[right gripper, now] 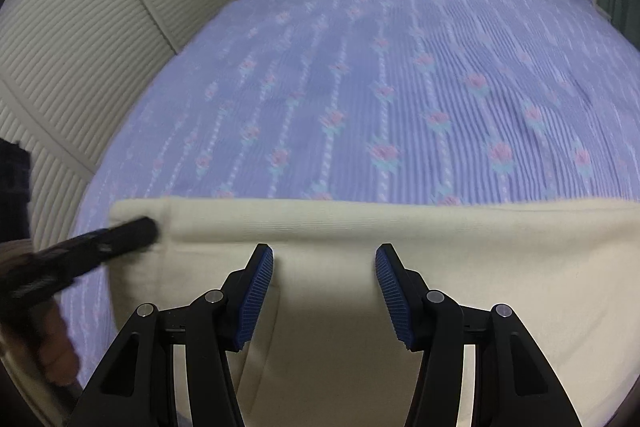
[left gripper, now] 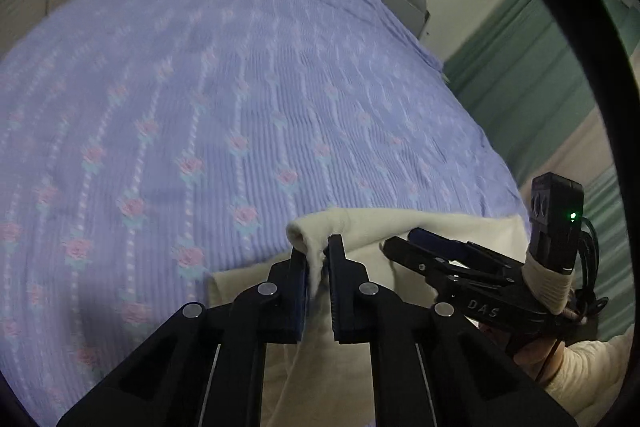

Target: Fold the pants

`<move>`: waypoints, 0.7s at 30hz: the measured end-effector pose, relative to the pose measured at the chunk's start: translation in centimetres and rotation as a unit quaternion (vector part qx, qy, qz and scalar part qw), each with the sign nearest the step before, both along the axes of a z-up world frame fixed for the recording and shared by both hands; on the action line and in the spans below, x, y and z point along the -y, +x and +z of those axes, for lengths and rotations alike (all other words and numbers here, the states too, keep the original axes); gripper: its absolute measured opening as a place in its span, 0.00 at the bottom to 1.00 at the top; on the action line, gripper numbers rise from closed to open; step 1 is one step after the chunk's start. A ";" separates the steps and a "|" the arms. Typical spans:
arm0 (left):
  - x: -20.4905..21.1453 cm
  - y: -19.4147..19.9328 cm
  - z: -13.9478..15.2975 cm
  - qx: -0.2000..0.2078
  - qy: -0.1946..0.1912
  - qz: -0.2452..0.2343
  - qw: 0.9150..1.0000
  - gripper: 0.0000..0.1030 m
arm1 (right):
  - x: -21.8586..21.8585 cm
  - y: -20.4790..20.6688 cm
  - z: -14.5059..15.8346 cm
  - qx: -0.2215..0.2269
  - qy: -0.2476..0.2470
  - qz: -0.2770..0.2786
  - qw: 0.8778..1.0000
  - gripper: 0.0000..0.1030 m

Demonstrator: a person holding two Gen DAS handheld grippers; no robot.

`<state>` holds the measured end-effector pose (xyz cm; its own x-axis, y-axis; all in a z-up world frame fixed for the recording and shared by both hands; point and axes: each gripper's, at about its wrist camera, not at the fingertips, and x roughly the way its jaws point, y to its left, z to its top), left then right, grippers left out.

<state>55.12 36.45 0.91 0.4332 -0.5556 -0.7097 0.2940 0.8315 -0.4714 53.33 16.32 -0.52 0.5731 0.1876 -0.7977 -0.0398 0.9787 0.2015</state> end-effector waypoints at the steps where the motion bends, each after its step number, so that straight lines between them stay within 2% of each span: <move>1: 0.0 0.0 -0.2 0.008 0.021 0.006 1.000 0.11 | -0.6 0.4 0.1 0.009 -0.011 0.005 1.000 0.53; 3: -0.1 0.5 -1.1 -0.001 0.034 0.016 0.999 0.11 | -1.5 1.6 -0.4 0.013 -0.010 0.016 1.000 0.53; 6: -0.6 1.7 -1.9 -0.008 0.027 0.026 0.999 0.11 | -2.6 3.3 -1.4 0.009 -0.020 0.032 0.999 0.53; 9: -0.4 2.3 -3.5 -0.017 0.056 0.027 0.998 0.11 | -3.3 4.3 -2.1 0.004 -0.031 0.046 0.998 0.53; 12: -1.0 2.4 -5.2 -0.048 0.052 0.040 0.997 0.12 | -3.3 4.6 -2.7 -0.010 -0.018 0.055 0.998 0.53; 15: -1.9 1.8 -5.0 -0.048 0.042 0.050 0.997 0.12 | -3.4 4.4 -2.2 -0.007 -0.024 0.066 0.998 0.53; 16: -1.8 1.6 -4.9 -0.037 0.054 0.042 0.997 0.12 | -3.4 4.0 -1.6 0.005 -0.027 0.070 0.997 0.53; 18: -1.5 2.1 -5.8 -0.050 0.067 0.041 0.996 0.14 | -3.6 3.2 -0.5 0.031 -0.039 0.079 0.996 0.53; 21: -0.8 3.4 -6.4 -0.060 0.083 0.044 0.994 0.19 | -2.9 2.6 -0.3 0.026 -0.047 0.072 0.996 0.53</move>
